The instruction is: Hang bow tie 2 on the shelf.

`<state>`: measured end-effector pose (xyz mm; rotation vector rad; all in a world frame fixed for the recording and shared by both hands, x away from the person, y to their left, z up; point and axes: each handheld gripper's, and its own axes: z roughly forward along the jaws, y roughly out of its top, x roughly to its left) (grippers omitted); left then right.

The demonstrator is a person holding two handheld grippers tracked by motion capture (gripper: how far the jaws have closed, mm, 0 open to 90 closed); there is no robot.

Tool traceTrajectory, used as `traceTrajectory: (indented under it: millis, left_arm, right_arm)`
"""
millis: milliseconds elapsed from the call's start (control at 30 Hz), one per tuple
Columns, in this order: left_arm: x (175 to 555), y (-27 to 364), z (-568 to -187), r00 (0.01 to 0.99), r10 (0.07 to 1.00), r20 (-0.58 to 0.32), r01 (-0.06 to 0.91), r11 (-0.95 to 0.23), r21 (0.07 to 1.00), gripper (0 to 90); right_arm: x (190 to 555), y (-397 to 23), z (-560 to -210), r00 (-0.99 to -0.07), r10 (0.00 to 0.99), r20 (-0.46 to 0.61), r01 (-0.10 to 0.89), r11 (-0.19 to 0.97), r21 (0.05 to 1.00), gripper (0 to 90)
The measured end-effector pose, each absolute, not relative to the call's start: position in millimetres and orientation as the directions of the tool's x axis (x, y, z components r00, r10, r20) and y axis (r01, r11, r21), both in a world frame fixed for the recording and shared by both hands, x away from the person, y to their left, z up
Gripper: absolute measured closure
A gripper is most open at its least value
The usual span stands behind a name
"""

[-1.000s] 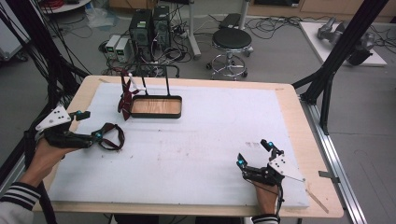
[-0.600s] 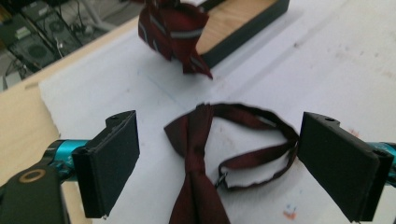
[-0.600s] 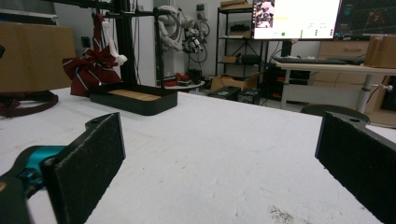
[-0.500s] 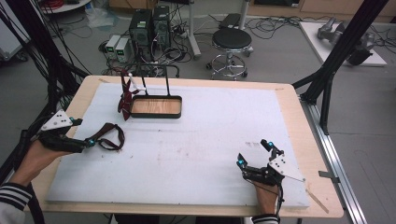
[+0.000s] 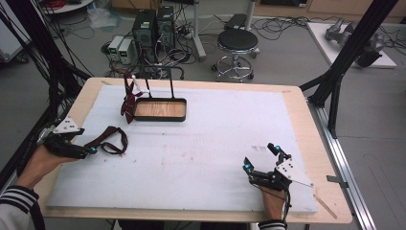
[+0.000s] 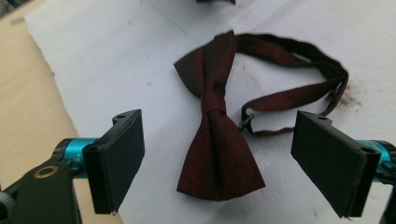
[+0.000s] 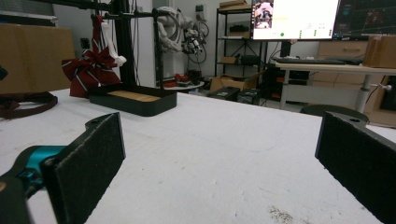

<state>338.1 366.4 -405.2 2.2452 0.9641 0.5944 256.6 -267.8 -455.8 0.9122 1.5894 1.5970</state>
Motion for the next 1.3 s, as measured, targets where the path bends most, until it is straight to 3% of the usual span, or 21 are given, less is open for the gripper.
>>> traceTrajectory:
  millis: [467, 767, 933, 1300]
  left_arm:
    - [343.5, 367.9, -418.9, 0.638, 0.764, 0.101, 0.553, -0.545, 0.631, 26.3]
    - [346.8, 371.7, -424.5, 0.636, 0.770, 0.058, 0.588, -0.532, 0.609, 47.8]
    - [348.0, 374.0, -420.3, 0.605, 0.794, 0.062, 0.616, -0.516, 0.595, 76.2]
    - [346.5, 372.8, -415.9, 0.606, 0.793, 0.070, 0.605, -0.515, 0.607, 79.6]
  right_arm:
    - [256.7, -267.9, -455.9, -0.509, 0.861, 0.003, -0.001, -0.004, 1.000, 0.6]
    - [256.8, -267.8, -455.8, -0.509, 0.861, 0.007, 0.002, -0.007, 1.000, 0.6]
    - [256.8, -267.8, -455.7, -0.510, 0.860, 0.007, 0.004, -0.006, 1.000, 0.6]
    - [256.9, -267.8, -455.8, -0.510, 0.860, 0.007, 0.004, -0.006, 1.000, 0.7]
